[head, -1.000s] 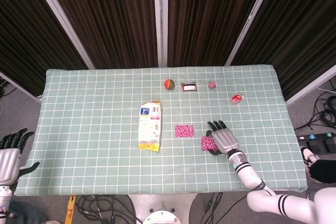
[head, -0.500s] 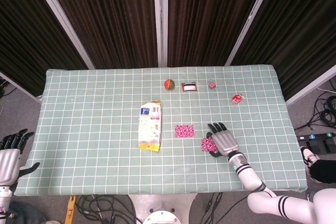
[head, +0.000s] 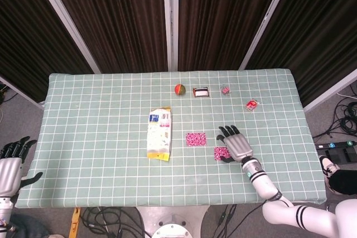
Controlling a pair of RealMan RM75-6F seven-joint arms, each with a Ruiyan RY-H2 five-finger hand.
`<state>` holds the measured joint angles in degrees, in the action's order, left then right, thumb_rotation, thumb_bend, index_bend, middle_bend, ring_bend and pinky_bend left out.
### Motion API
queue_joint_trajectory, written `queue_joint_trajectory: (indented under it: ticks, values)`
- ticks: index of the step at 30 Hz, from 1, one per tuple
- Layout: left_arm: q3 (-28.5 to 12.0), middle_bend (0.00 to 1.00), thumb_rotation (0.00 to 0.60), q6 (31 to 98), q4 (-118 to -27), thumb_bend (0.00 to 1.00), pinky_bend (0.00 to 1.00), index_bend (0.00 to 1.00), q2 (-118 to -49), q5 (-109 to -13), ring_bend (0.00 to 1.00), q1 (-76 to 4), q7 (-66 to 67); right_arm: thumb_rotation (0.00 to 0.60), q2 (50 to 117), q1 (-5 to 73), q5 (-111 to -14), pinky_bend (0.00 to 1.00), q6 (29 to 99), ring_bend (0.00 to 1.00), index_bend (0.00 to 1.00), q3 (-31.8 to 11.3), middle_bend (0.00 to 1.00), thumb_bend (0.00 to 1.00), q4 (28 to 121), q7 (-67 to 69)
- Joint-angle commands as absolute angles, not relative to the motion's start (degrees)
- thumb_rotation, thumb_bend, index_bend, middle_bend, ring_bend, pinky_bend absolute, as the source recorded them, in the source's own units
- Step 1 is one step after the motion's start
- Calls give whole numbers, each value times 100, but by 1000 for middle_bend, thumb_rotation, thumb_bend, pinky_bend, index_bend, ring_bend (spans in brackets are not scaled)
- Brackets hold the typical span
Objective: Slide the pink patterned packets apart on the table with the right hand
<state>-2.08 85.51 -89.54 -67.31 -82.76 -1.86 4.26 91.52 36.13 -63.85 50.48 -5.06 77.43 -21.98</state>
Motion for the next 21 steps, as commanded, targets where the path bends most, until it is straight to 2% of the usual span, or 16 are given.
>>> queue_joint_trajectory:
  ticks: [1, 6, 11, 21]
  values:
    - [-203, 225, 600, 8546, -8964, 7, 158, 228, -6720, -8293, 172, -193, 436, 497, 9296, 3894, -6276, 0, 4924, 0, 260, -774, 45, 171, 7683, -2289]
    - [-184, 226, 600, 8582, -8992, 8, 158, 228, -6705, -8306, 173, -165, 437, 520, 9727, 4332, -5846, 0, 4605, 0, 260, -1042, 46, 170, 7273, -2615]
    - [-168, 226, 600, 8584, -8997, 8, 158, 229, -6693, -8267, 173, -128, 416, 517, 10143, 4651, -5451, 0, 4413, 0, 260, -1157, 44, 159, 6801, -2885]
    - [-163, 225, 600, 8570, -8985, 8, 158, 228, -6692, -8257, 172, -120, 404, 506, 10527, 4842, -5219, 0, 4285, 0, 259, -1044, 44, 138, 6404, -3009]
